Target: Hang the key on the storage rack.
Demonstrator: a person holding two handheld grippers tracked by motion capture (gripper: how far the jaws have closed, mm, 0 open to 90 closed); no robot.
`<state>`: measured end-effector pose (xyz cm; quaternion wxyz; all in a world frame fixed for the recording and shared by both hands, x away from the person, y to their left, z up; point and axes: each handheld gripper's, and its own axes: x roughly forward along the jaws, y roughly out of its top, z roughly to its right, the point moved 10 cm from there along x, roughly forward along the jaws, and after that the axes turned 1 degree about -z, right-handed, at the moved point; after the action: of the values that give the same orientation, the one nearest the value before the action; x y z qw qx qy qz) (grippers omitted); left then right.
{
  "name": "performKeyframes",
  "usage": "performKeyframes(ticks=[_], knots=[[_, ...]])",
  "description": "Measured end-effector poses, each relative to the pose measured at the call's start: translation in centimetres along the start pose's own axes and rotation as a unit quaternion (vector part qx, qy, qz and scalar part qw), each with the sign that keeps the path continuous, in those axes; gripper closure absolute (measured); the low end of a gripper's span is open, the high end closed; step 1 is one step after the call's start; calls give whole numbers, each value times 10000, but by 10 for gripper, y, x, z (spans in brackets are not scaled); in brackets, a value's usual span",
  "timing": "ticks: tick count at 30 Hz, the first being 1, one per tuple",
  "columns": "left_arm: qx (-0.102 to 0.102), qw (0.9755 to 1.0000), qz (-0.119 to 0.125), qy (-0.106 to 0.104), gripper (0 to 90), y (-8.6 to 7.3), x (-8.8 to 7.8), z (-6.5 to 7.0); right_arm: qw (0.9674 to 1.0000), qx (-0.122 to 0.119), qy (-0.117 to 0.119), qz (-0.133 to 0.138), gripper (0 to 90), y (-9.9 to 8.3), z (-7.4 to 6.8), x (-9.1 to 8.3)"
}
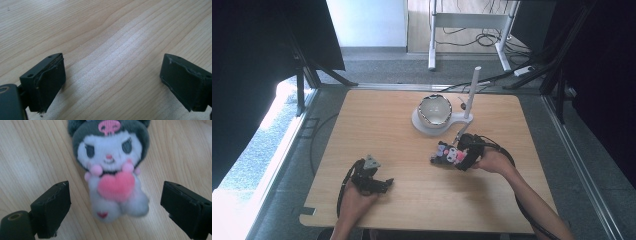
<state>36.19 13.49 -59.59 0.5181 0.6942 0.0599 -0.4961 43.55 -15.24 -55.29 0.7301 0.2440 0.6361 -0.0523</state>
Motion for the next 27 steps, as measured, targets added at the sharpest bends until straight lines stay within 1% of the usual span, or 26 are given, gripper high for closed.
performKeyframes(ticks=[2, 3, 4, 5, 7, 8, 11, 12, 14, 15, 16, 17, 20, 21, 22, 23, 25, 26, 27], knots=[[0, 10000, 0, -1, 62, 0, 0, 0, 9999, -52, 36, -102, 118, 6, -1, 3], [0, 10000, 0, -1, 62, 0, 0, 0, 9999, -52, 36, -102, 118, 6, -1, 3], [0, 10000, 0, -2, 62, 0, 0, 0, 9995, -93, 35, -298, 132, 9, -1, 8], [0, 10000, 0, -2, 62, 0, 0, 0, 9995, -93, 35, -298, 132, 9, -1, 8], [0, 10000, 0, -1, 62, 0, 0, 0, 9990, -142, 26, -426, 136, 12, -1, 12], [2, 10000, 0, -1, 61, 0, 0, 0, 9982, -239, 59, -549, 171, 14, -1, 17], [3, 10000, 0, -1, 62, 0, 0, 0, 9967, -373, 77, -710, 251, 17, -2, 23], [3, 10000, -1, -1, 62, 0, 0, 0, 9962, -431, 57, -759, 294, 17, -2, 25], [2, 10000, 0, -2, 62, 0, 0, 0, 9949, -497, 14, -882, 328, 17, -3, 29], [2, 10000, 0, -2, 62, 0, 0, 0, 9947, -487, 27, -908, 342, 18, -4, 30], [3, 10000, -1, -2, 62, 0, 0, 0, 9944, -516, 12, -920, 356, 18, -4, 30], [2, 10000, 0, -2, 62, 0, 0, 0, 9944, -491, 2, -935, 366, 18, -4, 29], [4, 10000, -1, -2, 62, 0, 0, 0, 9949, -450, 125, -895, 372, 17, -5, 24], [4, 10000, -1, -2, 61, 0, 0, 0, 9949, -450, 125, -895, 372, 17, -5, 24], [2, 10000, -1, -2, 61, 0, 0, 0, 9953, -424, 166, -856, 372, 17, -4, 22], [2, 10000, 0, -2, 61, 0, 0, 0, 9959, -370, 217, -792, 372, 17, -3, 16], [2, 10000, 0, -1, 61, 0, 0, 0, 9961, -358, 225, -770, 371, 17, -2, 14], [3, 10000, -1, -1, 61, 0, 0, 0, 9965, -297, 281, -727, 370, 16, -1, 8], [3, 10000, -1, -2, 61, 0, 0, 0, 9967, -289, 311, -692, 370, 16, 0, 6]])
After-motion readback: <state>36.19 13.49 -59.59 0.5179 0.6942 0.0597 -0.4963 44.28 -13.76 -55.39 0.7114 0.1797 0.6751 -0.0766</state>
